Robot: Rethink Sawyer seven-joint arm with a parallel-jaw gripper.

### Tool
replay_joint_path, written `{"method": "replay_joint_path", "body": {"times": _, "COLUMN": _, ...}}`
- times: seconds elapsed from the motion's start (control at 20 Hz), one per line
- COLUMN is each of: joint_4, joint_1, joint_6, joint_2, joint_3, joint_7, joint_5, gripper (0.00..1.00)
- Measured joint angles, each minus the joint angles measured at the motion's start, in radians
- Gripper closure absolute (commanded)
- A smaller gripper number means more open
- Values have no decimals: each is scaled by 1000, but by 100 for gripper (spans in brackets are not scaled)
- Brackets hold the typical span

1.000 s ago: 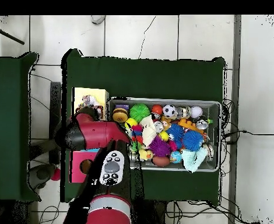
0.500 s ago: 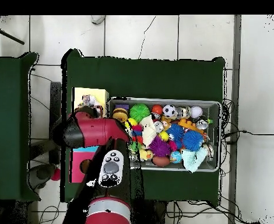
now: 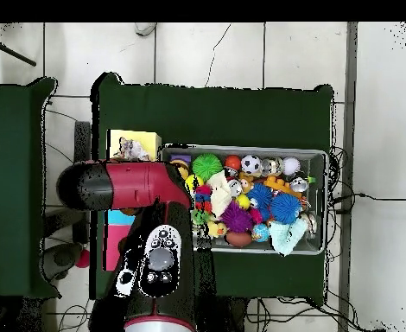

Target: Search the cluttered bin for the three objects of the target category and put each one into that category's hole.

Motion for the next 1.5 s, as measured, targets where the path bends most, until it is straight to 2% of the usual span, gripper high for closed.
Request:
{"method": "replay_joint_path", "body": {"times": 0.2, "joint_4": -15, "joint_1": 0, "joint_6": 65, "joint_2": -25, "joint_3": 0, "joint_7": 0, "joint_5": -1, "gripper": 100}}
{"method": "replay_joint_path", "body": {"times": 0.65, "joint_4": -25, "joint_1": -5, "joint_6": 54, "joint_2": -51, "joint_3": 1, "joint_7": 0, "joint_5": -4, "gripper": 100}}
{"method": "replay_joint_path", "body": {"times": 0.85, "joint_4": -21, "joint_1": -17, "joint_6": -6, "joint_2": -51, "joint_3": 4, "joint_7": 0, "joint_5": -3, "gripper": 100}}
{"method": "replay_joint_path", "body": {"times": 1.25, "joint_4": -8, "joint_1": -67, "joint_6": -257, "joint_2": -51, "joint_3": 28, "joint_7": 0, "joint_5": -2, "gripper": 100}}
{"method": "replay_joint_path", "body": {"times": 1.5, "joint_4": -3, "joint_1": -80, "joint_6": -314, "joint_2": -51, "joint_3": 41, "joint_7": 0, "joint_5": 5, "gripper": 100}}
